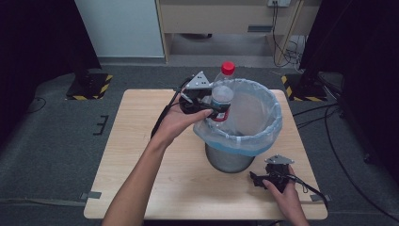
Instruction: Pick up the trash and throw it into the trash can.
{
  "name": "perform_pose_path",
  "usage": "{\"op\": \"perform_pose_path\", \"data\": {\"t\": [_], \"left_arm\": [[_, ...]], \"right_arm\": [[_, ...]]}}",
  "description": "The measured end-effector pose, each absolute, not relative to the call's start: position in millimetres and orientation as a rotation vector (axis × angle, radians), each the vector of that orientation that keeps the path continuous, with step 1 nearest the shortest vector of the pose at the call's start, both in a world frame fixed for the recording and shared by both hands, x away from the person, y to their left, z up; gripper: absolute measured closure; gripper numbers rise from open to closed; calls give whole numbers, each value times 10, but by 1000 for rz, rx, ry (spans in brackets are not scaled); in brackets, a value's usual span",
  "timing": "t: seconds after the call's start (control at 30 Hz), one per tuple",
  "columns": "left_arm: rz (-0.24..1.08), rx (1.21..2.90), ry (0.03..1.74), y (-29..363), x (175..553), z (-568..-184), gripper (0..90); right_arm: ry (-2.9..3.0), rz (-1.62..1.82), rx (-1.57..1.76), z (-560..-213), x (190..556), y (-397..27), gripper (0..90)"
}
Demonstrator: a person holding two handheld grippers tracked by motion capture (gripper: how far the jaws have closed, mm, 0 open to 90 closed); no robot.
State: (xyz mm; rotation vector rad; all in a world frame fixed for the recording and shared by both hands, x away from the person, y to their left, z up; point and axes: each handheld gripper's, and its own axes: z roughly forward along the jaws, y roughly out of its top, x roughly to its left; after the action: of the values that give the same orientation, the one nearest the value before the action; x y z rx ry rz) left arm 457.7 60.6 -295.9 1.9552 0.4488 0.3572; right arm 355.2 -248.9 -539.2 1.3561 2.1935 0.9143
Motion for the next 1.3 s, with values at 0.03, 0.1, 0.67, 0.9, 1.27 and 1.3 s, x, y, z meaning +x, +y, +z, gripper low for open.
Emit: {"op": "perform_pose_path", "data": {"t": [0.03, 0.1, 0.67, 0.9, 1.27, 1.3], "left_arm": [[358, 1958, 448, 602, 4578, -2962, 278], [356, 1957, 446, 594, 4576, -2964, 278], [513, 1821, 554, 1197, 4547, -2717, 46], [544, 1845, 650, 1602, 4575, -2905, 36], [522, 1951, 781, 1871, 4617, -3587, 36], [515, 1965, 789, 1874, 4617, -3659, 36]], "right_arm": [[2194, 915, 1356, -5392, 3551, -2489, 4], [2194, 915, 1356, -5392, 3551, -2489, 4], [2194, 915, 1357, -5392, 3551, -2489, 4], [2194, 914, 1361, -5391, 3549, -2488, 4], [2197, 912, 1358, -5391, 3548, -2490, 4], [2196, 912, 1358, -5391, 3548, -2490, 4]]}}
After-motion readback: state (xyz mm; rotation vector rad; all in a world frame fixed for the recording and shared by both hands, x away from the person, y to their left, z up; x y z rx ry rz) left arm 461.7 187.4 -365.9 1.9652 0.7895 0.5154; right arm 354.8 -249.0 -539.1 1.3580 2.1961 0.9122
